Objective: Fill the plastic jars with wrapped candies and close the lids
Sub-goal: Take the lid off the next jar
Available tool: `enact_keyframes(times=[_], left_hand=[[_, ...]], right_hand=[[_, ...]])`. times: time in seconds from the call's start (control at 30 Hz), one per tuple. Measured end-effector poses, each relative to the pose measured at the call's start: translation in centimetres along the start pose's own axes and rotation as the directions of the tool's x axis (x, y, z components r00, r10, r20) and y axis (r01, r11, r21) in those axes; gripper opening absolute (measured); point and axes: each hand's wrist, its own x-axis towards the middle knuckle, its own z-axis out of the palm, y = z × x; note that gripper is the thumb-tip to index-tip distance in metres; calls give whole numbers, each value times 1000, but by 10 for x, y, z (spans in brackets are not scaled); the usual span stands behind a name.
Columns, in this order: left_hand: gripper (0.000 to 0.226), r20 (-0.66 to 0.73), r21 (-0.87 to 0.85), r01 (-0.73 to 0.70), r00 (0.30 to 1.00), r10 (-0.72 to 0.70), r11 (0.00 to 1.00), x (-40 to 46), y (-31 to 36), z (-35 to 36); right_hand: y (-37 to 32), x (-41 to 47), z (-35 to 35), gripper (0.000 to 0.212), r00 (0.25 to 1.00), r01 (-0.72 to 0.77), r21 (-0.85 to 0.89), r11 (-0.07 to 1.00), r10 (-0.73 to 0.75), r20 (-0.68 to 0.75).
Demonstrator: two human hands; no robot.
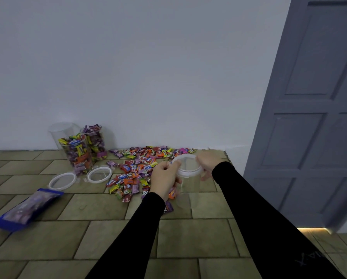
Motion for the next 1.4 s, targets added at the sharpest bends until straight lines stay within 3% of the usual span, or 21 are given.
enact_keyframes(times=[0.07,0.17,0.23,0.33,0.43,0.53,0.7,0.8,0.93,1.03,1.17,1.3,1.4], left_hand=[[36,-11,-12,12,1000,-12,1000,-1,-2,0],[37,16,19,61,998,-61,998,-8,-1,0],[46,38,163,44,998,-51,986,-5,0,-4],[50,86,382,21,995,-59,924,5,9,-12],[51,153,398,43,982,-113,917,13,22,-12],[28,196,443,1,976,-98,897,18,31,-10],[55,113,399,32,990,-84,916,31,24,-15],[44,119,370,72,985,-124,926,29,21,-12],[32,163,210,174,964,-209,962,26,19,-10],[30,89,169,131,985,-148,977,25,17,-8],[53,38,345,-48,999,37,938,19,18,-6],[52,23,382,-186,981,192,905,16,25,-6],[47,43,362,-229,972,230,903,14,35,-2]], right_hand=[[12,5,6,20,992,114,-11,993,-115,-55],[38,-6,17,31,970,240,256,936,-240,-31],[61,-8,20,45,926,366,339,866,-375,-42],[78,-6,18,71,874,475,197,858,-486,6],[77,-2,16,84,858,478,130,869,-493,141],[74,0,17,79,819,529,117,840,-542,186],[65,2,14,85,836,496,57,866,-495,237],[63,5,11,90,841,485,16,874,-472,266],[56,3,8,71,825,499,7,867,-478,303],[56,4,9,72,828,492,4,870,-470,307],[57,5,10,78,841,480,-3,877,-459,288],[60,5,14,85,854,468,-11,884,-449,264],[61,4,14,78,857,469,-30,883,-447,257]])
